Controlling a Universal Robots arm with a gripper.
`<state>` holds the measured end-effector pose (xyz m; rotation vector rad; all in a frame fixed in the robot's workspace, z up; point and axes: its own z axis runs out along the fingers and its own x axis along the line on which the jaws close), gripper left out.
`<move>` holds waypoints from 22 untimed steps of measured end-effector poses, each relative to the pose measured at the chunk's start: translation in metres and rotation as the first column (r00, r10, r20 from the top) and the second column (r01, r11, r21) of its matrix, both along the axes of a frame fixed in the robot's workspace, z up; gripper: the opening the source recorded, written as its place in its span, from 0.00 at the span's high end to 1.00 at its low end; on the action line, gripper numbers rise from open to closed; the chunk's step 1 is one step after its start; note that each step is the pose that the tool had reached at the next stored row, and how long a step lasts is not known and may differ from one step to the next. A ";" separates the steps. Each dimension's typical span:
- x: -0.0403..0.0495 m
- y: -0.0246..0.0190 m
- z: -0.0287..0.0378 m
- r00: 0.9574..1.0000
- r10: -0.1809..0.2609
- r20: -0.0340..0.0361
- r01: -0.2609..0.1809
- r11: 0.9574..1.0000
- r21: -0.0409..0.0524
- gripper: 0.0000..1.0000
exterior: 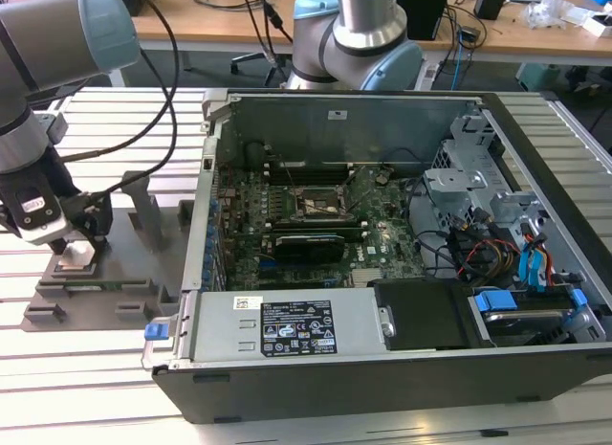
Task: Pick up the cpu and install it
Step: 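Pick up the cpu and move it towards the insertion slot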
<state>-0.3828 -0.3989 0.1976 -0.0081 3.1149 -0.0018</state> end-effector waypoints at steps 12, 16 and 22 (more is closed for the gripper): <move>-0.0038 -0.0076 -0.0052 1.000 0.000 0.000 0.000 1.000 0.000 0.39; -0.0034 -0.0083 -0.0086 1.000 0.000 0.000 0.000 1.000 0.000 0.39; -0.0020 -0.0084 -0.0105 1.000 0.000 0.000 0.000 1.000 0.000 0.39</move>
